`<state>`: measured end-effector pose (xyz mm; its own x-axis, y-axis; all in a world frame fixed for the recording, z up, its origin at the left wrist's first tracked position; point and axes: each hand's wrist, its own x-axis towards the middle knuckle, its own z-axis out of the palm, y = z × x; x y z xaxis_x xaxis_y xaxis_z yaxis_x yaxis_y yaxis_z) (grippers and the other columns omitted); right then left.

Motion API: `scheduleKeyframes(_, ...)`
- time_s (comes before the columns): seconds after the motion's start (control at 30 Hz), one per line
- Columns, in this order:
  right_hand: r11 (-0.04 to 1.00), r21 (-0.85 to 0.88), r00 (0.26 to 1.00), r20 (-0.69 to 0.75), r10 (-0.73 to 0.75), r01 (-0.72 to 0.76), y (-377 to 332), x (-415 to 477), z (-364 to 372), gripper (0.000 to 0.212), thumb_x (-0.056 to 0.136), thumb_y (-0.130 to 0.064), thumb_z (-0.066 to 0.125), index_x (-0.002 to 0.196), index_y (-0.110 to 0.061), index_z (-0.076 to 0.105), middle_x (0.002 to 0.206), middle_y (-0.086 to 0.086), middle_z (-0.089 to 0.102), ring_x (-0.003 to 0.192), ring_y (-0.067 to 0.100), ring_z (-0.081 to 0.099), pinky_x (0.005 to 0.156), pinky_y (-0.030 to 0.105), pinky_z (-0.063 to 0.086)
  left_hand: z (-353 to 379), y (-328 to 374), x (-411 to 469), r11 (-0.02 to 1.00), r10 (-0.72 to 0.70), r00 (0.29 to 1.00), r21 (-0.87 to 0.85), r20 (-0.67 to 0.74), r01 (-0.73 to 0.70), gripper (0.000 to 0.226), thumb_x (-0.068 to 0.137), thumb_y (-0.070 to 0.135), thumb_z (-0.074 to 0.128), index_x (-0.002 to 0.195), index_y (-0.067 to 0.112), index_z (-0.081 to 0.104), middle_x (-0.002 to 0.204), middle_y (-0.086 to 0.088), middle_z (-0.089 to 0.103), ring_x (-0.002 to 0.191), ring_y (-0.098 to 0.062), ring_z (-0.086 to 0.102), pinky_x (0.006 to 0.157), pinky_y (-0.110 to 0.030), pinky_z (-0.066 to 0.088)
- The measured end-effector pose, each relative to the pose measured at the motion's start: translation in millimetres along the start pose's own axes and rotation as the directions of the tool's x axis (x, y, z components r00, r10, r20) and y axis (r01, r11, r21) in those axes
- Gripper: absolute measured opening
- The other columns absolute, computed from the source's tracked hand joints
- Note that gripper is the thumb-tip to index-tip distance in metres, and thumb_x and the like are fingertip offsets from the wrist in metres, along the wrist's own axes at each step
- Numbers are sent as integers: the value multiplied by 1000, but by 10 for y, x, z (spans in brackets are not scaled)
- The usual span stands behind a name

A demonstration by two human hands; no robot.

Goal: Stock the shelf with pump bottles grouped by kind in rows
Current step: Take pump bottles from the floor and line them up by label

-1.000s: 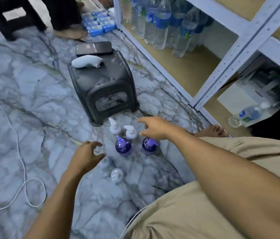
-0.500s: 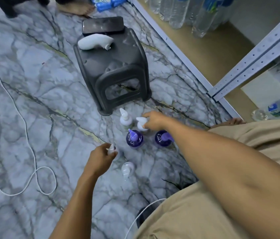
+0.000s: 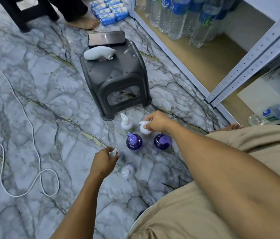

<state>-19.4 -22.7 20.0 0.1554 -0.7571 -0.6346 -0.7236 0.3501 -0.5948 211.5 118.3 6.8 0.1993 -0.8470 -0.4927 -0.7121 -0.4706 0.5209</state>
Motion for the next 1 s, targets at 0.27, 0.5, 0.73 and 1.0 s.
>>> scheduleKeyframes(0.27,986,-102,975,-165,-147,132,-96,-758,-653,19,81,-20,77,96,-29,68,110,4,65,97,22,63,81,35,55,-345,588,-265,978,114,990,183,-86,-96,10,89,38,63,91,28,64,75,6,64,75,-19,62,56,-28,40)
scheduleKeyframes(0.5,973,-102,896,-378,-232,209,97,-1713,-1429,19,84,-23,75,98,-33,67,112,0,63,101,24,61,78,37,54,-787,1479,-613,838,340,938,474,-67,-270,19,88,41,60,78,25,58,80,2,61,75,-22,59,61,-31,47)
scheduleKeyframes(0.73,963,-70,762,-597,-250,261,472,-2892,-2315,21,84,-26,77,105,-24,75,96,-8,68,89,12,63,75,30,49,-1064,2701,-1043,635,568,821,604,57,-482,23,91,41,59,75,24,58,78,3,56,75,-23,56,60,-32,44)
scheduleKeyframes(1.0,978,-75,560,-810,-174,196,874,-4176,-3095,15,83,-23,79,97,-27,75,81,-14,65,75,5,59,68,23,44,-819,4182,-1575,451,768,609,509,196,-733,24,88,35,60,87,12,68,83,-7,68,78,-25,65,67,-40,54)
